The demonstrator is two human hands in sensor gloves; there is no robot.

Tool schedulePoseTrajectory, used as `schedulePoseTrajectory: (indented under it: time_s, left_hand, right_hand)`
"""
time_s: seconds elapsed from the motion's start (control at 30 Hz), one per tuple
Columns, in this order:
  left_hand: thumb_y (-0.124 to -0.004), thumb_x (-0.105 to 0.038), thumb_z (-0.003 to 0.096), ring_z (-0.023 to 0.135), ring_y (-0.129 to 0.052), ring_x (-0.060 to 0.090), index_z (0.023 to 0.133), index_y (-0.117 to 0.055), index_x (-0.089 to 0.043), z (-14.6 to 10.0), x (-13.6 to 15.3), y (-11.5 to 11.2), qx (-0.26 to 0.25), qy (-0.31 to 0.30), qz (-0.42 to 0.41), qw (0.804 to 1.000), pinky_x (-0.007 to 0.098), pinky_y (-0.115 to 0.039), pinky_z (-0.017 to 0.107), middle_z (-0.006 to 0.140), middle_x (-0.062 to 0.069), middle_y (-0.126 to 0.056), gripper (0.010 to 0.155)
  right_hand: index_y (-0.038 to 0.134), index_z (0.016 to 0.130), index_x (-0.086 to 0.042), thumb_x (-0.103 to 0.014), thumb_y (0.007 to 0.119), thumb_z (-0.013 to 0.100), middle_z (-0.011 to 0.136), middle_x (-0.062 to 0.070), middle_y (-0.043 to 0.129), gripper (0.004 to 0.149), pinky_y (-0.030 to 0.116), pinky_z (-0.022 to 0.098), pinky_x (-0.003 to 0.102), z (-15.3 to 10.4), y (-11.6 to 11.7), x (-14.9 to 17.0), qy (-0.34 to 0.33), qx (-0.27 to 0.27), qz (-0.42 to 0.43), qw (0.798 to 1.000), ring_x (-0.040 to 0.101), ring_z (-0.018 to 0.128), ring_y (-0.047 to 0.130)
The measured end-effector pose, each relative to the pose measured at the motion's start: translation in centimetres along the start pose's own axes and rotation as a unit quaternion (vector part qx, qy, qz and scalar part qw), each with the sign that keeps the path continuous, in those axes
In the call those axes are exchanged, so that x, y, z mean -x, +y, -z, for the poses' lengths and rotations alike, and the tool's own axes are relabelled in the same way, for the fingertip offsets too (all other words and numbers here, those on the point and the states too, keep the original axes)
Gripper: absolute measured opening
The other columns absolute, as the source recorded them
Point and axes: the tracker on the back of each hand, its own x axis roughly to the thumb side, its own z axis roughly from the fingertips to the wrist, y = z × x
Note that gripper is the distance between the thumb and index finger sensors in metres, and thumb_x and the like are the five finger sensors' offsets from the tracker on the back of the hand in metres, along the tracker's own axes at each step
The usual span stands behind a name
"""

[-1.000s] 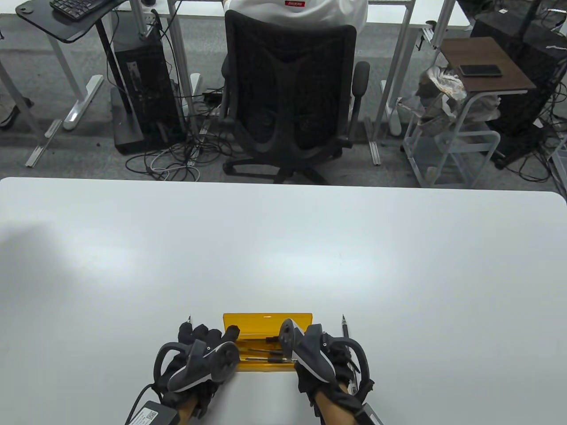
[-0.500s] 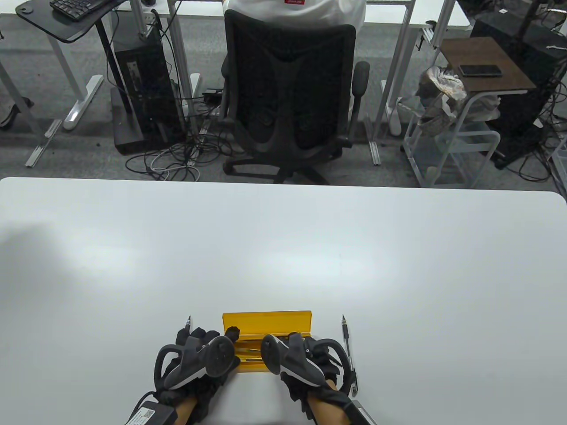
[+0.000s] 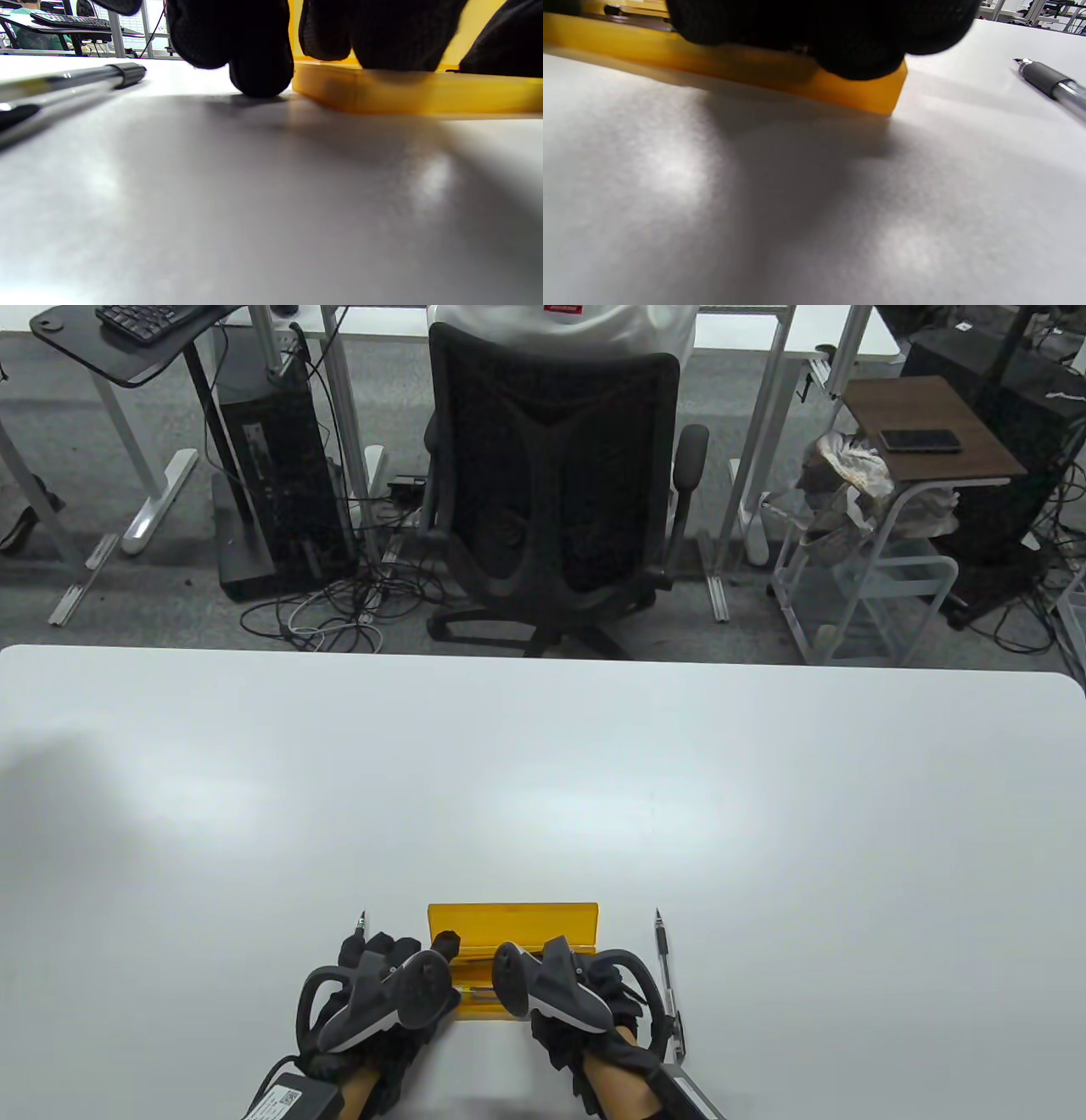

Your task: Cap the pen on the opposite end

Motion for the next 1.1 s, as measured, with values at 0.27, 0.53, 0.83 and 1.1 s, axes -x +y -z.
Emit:
schedulePoseTrajectory:
  time_s: [0.27,0.53,0.83,1.1]
  left_hand:
    - [-0.079,-0.049,0.0498,0.086,-0.068,0.041,0.11,-0.057,-0.028,0.0,0.1,0.0,0.001,0.001,0.0,1.0,0.075,-0.04,0.07,0.098,0.018,-0.079,0.067]
    - [-0.079,-0.048,0.0501,0.086,-0.068,0.041,0.11,-0.057,-0.028,0.0,0.1,-0.1,0.0,0.002,-0.004,1.0,0.075,-0.04,0.07,0.098,0.018,-0.079,0.067]
    - [-0.08,-0.047,0.0506,0.087,-0.068,0.04,0.11,-0.057,-0.028,0.1,0.2,-0.2,0.0,0.007,-0.014,1.0,0.075,-0.04,0.07,0.098,0.017,-0.078,0.066]
    - [-0.082,-0.045,0.0506,0.085,-0.069,0.04,0.109,-0.06,-0.025,0.0,0.1,-0.2,-0.008,0.003,-0.021,1.0,0.074,-0.04,0.07,0.096,0.017,-0.08,0.066]
  right_hand:
    - [0.078,0.087,-0.025,-0.036,0.07,0.041,0.088,0.007,0.078,0.049,0.081,0.041,0.041,0.5,0.0,0.4,0.01,-0.026,0.031,0.999,0.022,0.047,0.092]
    - [0.083,0.084,-0.027,-0.033,0.071,0.041,0.083,0.005,0.086,0.045,0.082,0.035,0.039,-0.2,-0.1,0.3,0.015,0.06,-0.009,0.998,0.022,0.04,0.094]
    - [0.083,0.084,-0.028,-0.032,0.071,0.04,0.084,0.004,0.086,0.045,0.082,0.036,0.039,-0.9,-1.4,1.9,0.039,0.091,-0.005,0.995,0.021,0.041,0.093]
    - [0.08,0.085,-0.024,-0.032,0.067,0.042,0.082,0.008,0.086,0.046,0.082,0.035,0.039,-1.4,-2.7,2.8,0.047,0.13,0.06,0.989,0.02,0.04,0.094]
